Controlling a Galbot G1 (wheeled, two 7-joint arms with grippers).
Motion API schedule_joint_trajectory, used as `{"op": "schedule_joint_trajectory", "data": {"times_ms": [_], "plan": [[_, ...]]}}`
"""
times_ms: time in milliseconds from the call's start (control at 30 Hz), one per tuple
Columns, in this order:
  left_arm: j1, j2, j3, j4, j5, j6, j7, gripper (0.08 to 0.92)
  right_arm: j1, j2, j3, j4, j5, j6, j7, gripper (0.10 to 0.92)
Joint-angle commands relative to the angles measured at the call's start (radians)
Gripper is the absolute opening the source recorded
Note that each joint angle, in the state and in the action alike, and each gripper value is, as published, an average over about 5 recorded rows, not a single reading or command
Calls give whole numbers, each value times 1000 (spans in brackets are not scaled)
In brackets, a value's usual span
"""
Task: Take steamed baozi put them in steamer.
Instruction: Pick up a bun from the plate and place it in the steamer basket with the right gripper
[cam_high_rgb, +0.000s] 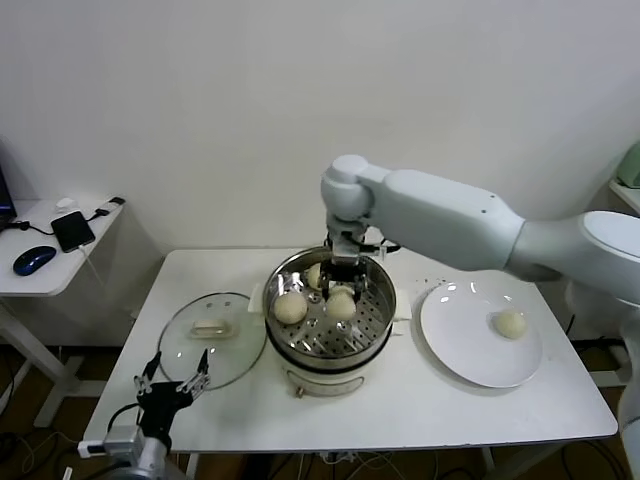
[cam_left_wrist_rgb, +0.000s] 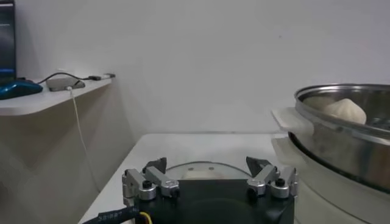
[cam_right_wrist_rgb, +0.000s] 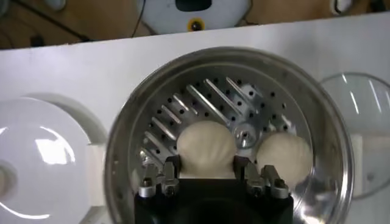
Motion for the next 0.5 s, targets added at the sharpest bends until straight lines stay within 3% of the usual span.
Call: {"op": "schedule_joint_trajectory", "data": {"times_ms": [33,500], "plan": [[-1,-15,0,3,-1,0,0,823,-65,58,-21,26,-97,74,28,577],[-9,-15,-2,15,-2,-2,0,823,-102,82,-24,18,-110,45,36,577]]}}
